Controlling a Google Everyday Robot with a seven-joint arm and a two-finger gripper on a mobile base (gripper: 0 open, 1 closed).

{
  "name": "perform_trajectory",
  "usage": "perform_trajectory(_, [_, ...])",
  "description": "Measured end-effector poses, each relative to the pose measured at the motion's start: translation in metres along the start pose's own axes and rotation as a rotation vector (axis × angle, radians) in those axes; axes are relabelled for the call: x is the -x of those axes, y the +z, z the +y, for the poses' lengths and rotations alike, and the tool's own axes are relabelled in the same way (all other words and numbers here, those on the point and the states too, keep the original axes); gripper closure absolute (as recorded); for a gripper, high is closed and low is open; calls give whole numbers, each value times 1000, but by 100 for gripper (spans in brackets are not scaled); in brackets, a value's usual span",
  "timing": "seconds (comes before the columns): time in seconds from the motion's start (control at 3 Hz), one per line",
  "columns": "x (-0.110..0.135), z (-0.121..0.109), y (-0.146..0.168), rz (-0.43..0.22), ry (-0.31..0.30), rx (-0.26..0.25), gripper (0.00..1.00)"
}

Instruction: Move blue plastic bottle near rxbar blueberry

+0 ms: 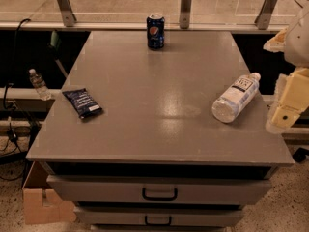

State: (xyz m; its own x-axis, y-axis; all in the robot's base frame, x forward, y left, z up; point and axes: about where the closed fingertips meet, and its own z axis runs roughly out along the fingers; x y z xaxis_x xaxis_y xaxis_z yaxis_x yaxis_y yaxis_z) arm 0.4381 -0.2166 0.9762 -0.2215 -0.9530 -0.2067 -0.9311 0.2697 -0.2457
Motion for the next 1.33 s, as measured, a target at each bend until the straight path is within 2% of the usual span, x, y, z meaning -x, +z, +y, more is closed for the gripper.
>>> perform_trajectory(0.33, [0, 0, 0, 0, 0, 0, 0])
perform_trajectory(0.67, [1, -12, 4, -6, -73, -2, 0])
perform_trajectory(1.33, [-17, -97, 52, -3, -279, 11, 0])
